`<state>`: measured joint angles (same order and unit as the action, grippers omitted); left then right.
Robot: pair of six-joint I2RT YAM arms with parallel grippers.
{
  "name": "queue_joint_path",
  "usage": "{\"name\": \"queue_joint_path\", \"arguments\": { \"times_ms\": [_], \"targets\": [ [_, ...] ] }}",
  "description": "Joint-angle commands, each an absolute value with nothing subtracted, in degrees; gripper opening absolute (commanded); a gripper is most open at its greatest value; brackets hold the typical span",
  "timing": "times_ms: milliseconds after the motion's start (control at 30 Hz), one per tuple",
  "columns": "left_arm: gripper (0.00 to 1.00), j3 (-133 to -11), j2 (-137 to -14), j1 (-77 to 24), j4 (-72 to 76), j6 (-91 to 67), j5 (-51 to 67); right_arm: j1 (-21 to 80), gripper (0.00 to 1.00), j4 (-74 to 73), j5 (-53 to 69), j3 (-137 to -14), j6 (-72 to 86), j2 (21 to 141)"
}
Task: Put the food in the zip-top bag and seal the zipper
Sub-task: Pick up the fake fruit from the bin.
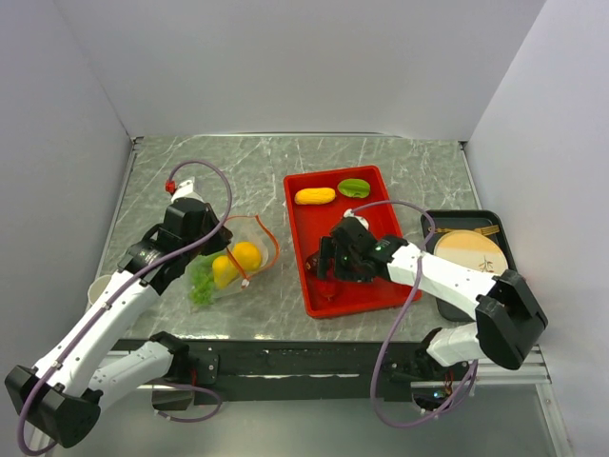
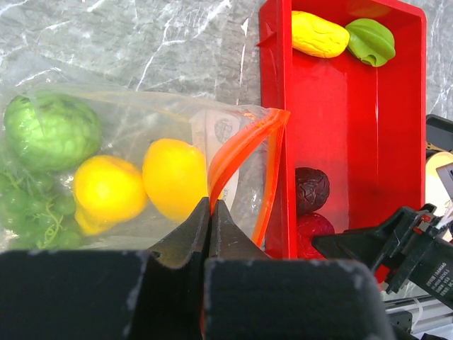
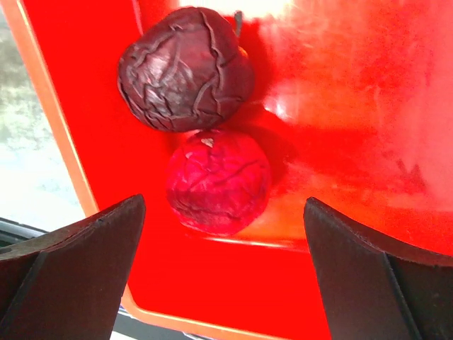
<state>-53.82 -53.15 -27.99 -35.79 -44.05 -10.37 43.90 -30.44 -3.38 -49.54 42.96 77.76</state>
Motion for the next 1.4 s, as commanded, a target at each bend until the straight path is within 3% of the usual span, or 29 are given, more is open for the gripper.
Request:
{"name": "queue_joint_path", "arguments": {
  "times_ms": [0,367,700,800,933,1033,1067,1167,1367],
  "targets": [
    [0.01,-55.64,-52.65,-28.04,-34.10,-43.77,-10.37,44.30,0.99,-26.55,-2.64,-49.92,44.12,78.92],
    [0.01,-55.19,-52.73,-28.04,-33.58,-43.95,-9.84,44.38,0.79,-25.40,-0.18,-49.04,44.74,81.82],
    [0.01,-55.37,-53.35,-28.04,-33.31,-43.86,-9.41,44.30,0.79,-26.89,0.35,-49.39,44.21,83.58],
    [0.01,-55.28,-53.44,-28.04,-33.31,-43.86,-9.40,44.38,0.84,-26.98,0.35,-49.04,44.21,83.50],
    [0.01,-55.37,-53.61,-28.04,-33.22,-43.77,-9.23,44.38,0.84,-27.16,0.09,-49.04,44.21,83.41],
    [0.01,-55.46,-53.79,-28.04,-33.49,-43.51,-9.49,44.38,0.74,-26.63,0.09,-49.22,44.21,82.79],
    [0.01,-55.46,-53.79,-28.04,-33.57,-43.42,-9.67,44.47,0.63,-26.28,0.09,-49.13,44.21,82.36],
    [0.01,-55.28,-53.61,-28.04,-33.75,-43.59,-9.76,44.38,0.43,-26.37,-1.32,-49.22,44.12,80.96],
    [0.01,-54.93,-53.26,-28.04,-33.75,-43.60,-9.76,44.30,0.41,-28.91,-5.18,-50.36,43.77,76.56]
  ]
}}
